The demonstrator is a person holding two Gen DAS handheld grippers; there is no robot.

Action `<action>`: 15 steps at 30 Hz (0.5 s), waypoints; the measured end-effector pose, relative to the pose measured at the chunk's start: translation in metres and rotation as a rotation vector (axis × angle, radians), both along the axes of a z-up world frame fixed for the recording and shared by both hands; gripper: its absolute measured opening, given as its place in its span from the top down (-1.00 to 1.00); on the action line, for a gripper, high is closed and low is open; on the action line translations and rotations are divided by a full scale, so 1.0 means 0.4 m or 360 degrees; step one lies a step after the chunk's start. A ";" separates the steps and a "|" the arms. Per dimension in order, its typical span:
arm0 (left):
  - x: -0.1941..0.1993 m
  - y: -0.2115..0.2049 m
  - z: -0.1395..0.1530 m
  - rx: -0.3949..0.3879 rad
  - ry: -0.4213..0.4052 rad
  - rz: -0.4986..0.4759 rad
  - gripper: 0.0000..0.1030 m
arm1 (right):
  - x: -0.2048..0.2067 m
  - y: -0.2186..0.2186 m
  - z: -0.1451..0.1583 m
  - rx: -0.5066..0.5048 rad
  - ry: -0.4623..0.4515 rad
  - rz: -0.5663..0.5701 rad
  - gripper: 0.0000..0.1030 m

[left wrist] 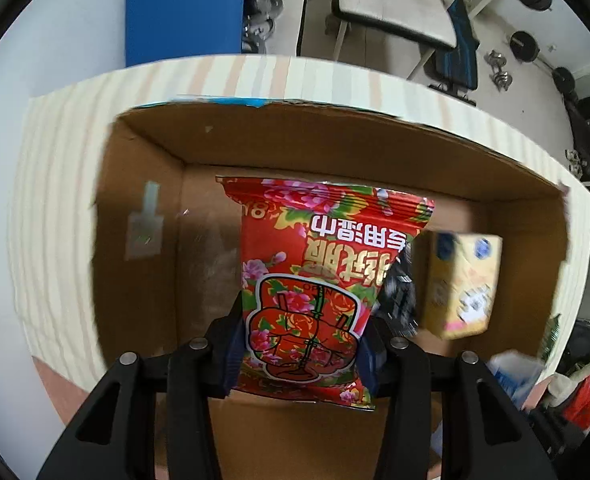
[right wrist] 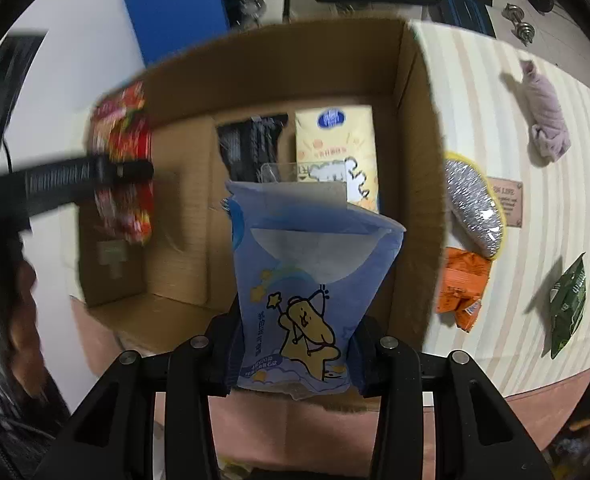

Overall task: Organize soft objects
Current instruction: 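Lower both held packs into the box and open both tools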

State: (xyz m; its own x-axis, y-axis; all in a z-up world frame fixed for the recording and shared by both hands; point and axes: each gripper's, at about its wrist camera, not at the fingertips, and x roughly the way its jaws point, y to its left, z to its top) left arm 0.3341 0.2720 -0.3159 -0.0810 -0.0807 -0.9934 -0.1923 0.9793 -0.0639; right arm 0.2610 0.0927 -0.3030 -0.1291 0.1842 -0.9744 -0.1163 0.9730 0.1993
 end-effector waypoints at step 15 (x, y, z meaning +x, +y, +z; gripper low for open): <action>0.079 -0.016 -0.136 -0.0112 0.0208 -0.0050 -0.43 | 0.006 0.030 -0.149 -0.0243 0.0115 0.0099 -0.36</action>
State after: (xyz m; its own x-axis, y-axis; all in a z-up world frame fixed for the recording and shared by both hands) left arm 0.3657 0.2655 -0.3704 -0.2125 -0.1455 -0.9663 -0.1730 0.9788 -0.1094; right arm 0.2635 0.1048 -0.3625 -0.2061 0.0241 -0.9782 -0.1680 0.9840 0.0596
